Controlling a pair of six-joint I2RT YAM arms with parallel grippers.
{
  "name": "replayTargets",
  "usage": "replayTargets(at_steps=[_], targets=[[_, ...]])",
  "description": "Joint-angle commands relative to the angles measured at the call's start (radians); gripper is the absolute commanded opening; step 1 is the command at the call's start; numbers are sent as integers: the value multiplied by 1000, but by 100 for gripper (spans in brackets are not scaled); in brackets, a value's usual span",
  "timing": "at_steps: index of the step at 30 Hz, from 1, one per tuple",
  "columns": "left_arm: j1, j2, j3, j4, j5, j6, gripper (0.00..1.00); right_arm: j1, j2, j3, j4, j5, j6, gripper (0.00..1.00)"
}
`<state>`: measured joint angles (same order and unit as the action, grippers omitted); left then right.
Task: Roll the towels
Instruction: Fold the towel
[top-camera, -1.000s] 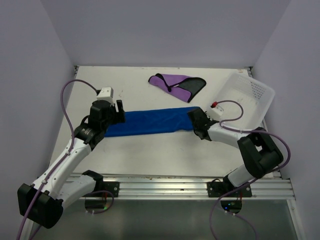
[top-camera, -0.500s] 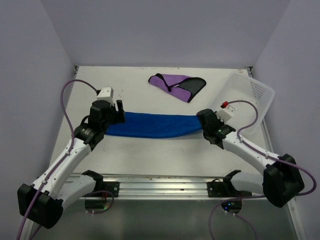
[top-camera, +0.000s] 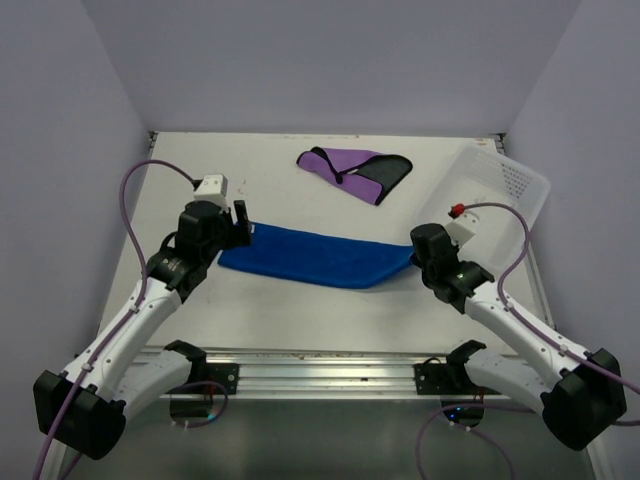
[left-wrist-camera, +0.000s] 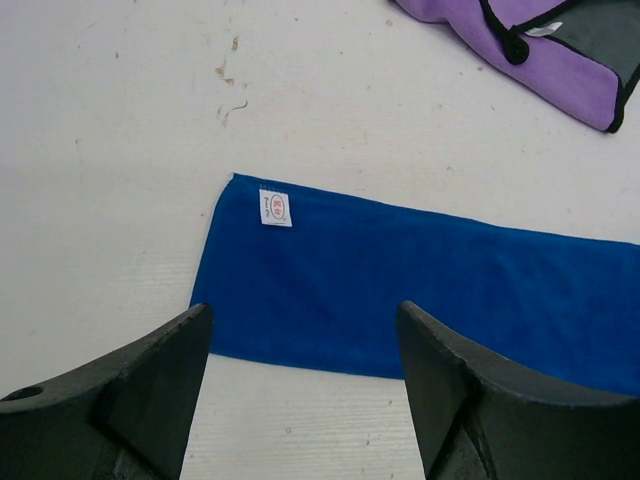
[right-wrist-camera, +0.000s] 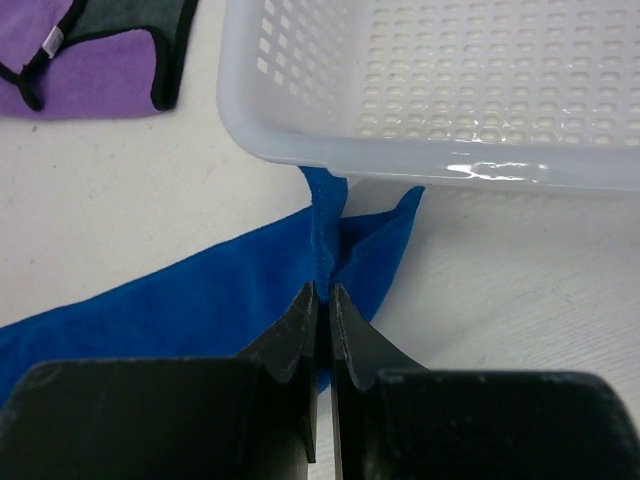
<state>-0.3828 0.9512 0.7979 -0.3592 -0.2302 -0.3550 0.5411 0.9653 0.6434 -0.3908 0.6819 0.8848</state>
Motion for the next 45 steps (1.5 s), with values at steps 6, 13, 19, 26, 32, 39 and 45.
replayTargets(at_steps=[6, 13, 19, 26, 32, 39, 45], targets=[[-7, -23, -6, 42, 29, 13, 78, 28, 136, 179, 95, -134, -109, 0], [-7, -25, -6, 43, 37, 11, 78, 92, 269, 306, 124, -168, -145, 0], [-8, -29, 0, 34, 20, 8, 79, 135, 414, 455, 130, -217, -187, 0], [-15, -43, 12, 16, -26, -2, 79, 189, 627, 714, 87, -283, -231, 0], [-18, -57, 29, -14, -99, -18, 79, 224, 826, 981, 30, -337, -254, 0], [-21, -72, 72, -87, -326, -127, 86, 289, 1056, 1318, -49, -372, -273, 0], [-21, -97, 87, -152, -503, -208, 97, 329, 1179, 1443, -72, -415, -254, 0]])
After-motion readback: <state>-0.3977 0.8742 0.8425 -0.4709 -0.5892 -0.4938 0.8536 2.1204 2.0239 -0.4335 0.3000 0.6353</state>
